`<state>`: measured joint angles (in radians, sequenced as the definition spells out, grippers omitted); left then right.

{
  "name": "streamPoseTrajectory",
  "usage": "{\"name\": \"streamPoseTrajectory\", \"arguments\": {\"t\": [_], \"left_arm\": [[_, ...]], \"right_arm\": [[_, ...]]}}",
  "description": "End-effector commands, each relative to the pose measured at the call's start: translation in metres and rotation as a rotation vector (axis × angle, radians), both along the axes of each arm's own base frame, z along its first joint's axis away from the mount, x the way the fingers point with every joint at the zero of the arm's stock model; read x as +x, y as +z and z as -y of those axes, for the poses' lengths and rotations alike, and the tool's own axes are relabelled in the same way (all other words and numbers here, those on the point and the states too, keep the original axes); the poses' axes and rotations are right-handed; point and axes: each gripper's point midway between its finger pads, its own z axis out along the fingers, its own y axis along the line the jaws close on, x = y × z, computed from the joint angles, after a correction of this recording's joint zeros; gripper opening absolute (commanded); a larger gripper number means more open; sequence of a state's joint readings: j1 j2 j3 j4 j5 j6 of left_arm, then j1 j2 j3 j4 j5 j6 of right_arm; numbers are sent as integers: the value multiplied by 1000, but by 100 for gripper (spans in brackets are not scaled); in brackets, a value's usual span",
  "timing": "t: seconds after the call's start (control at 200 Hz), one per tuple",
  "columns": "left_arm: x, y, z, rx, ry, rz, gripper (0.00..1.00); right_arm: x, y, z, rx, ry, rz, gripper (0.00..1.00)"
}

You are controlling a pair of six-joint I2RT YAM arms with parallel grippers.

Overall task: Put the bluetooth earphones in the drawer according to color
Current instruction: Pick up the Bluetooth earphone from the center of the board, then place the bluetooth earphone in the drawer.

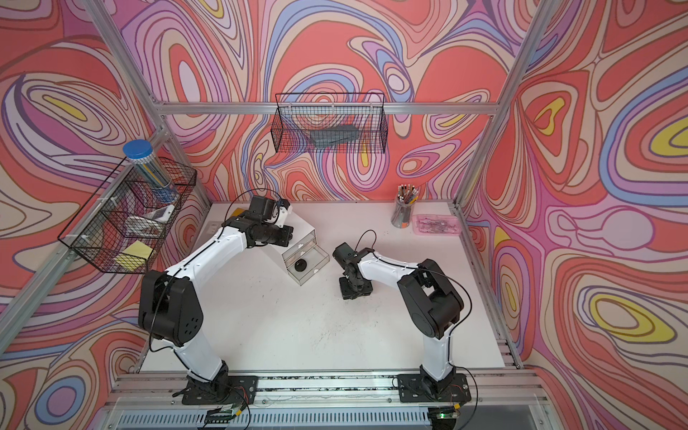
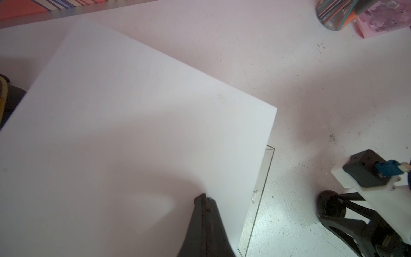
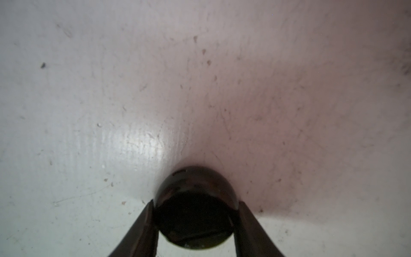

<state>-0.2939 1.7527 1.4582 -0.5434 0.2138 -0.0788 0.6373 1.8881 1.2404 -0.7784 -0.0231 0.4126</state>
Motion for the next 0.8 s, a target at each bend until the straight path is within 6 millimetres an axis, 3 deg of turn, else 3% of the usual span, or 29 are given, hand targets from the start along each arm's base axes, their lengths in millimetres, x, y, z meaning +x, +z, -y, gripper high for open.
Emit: {"name": "streamPoseTrajectory", "arguments": {"t": [0.0, 0.23, 0.345, 0.566, 0.796], "left_arm": [[-41, -58, -7, 73, -9, -252, 0], [-41, -58, -6, 65, -9, -255, 0], [-41, -57, -6, 66, -8, -254, 0], [-41, -57, -7, 65, -9, -254, 0], [-41, -55, -7, 65, -9, -250, 0]], "right_arm": [[16, 29, -13, 64, 5, 80, 31], [64, 96, -50, 175, 68, 258, 31], [87, 116, -69, 211, 89, 315, 31], [107, 125, -105, 308, 104, 329, 31], [116, 112, -119, 320, 118, 314, 31]]}}
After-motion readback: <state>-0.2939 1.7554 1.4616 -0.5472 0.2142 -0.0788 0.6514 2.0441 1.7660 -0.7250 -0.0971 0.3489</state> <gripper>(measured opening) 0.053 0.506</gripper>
